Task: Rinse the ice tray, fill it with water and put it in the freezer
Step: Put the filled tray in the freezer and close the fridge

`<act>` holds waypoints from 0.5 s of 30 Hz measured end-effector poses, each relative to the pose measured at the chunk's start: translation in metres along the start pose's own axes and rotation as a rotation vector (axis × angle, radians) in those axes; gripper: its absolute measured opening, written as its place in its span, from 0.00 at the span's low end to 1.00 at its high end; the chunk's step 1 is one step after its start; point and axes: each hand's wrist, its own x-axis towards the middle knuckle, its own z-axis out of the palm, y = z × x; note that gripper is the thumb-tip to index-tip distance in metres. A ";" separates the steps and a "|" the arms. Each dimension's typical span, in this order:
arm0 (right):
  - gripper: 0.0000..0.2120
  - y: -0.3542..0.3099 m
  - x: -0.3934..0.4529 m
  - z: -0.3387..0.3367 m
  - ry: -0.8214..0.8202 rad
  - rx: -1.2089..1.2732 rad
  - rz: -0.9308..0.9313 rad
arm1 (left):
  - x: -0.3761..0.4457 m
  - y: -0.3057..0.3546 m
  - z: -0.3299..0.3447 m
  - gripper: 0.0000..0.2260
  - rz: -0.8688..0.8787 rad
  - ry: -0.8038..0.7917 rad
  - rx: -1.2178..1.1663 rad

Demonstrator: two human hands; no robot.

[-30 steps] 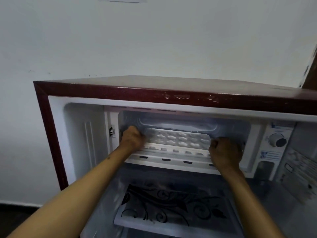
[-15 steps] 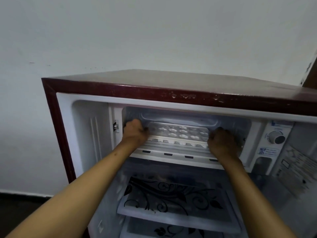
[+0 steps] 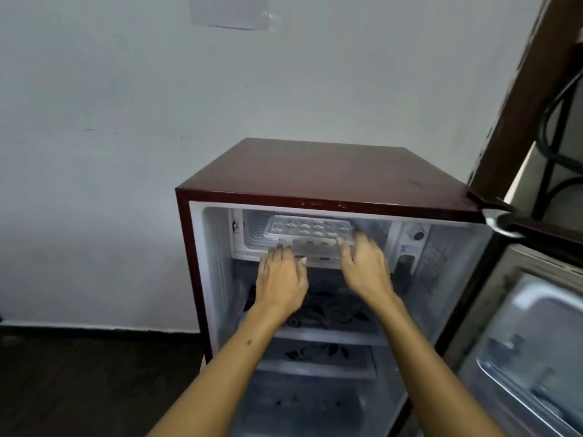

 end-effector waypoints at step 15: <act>0.20 -0.016 -0.195 -0.074 0.017 0.183 -0.025 | -0.194 0.060 -0.047 0.25 0.027 -0.055 -0.028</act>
